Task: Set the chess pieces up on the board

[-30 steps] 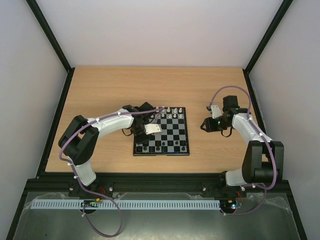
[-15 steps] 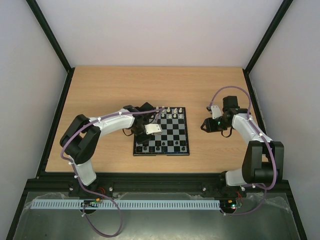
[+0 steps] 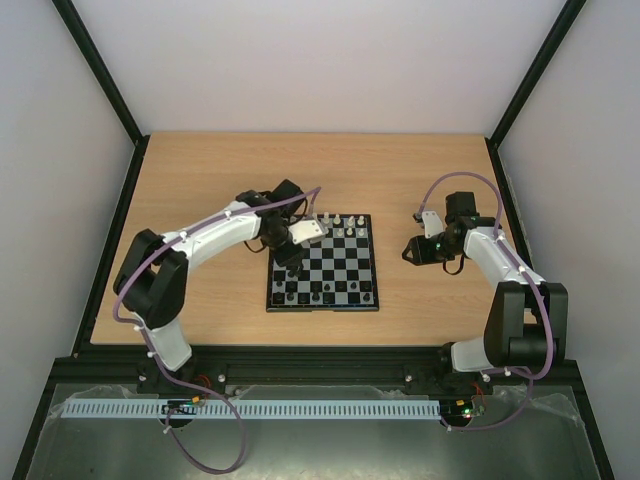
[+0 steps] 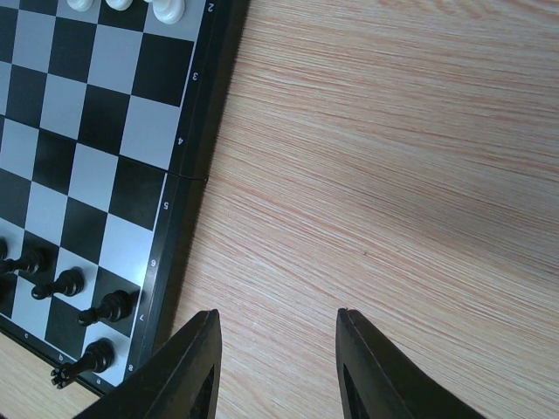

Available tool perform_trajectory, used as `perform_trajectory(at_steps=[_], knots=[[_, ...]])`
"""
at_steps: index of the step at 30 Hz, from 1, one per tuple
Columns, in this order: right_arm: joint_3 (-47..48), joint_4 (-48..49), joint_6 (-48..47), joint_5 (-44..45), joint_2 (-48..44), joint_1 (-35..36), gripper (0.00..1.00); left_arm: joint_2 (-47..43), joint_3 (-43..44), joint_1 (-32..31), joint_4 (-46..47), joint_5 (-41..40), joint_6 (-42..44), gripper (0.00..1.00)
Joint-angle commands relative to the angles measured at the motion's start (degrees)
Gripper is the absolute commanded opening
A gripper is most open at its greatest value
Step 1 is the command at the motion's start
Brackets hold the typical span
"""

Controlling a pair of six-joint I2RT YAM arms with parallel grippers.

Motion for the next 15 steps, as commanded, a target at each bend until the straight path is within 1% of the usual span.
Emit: perform_trajectory(at_steps=[1, 3, 10, 15], knots=[[-0.3, -1.95, -0.7, 0.35, -0.87, -0.21, 0.37, 2.45, 2.39, 0.58, 0.46, -2.24, -4.85, 0.33], [-0.59, -1.95, -0.7, 0.43, -1.1, -0.21, 0.37, 3.63, 3.26, 0.58, 0.37, -2.78, -5.18, 0.33], [-0.59, -1.89, -0.69, 0.65, -1.3, -0.23, 0.37, 6.66, 4.55, 0.58, -0.43, -0.53, -6.18, 0.36], [-0.65, -1.89, -0.69, 0.71, -1.29, -0.3, 0.37, 8.43, 4.76, 0.57, 0.22, -2.74, -6.77, 0.35]])
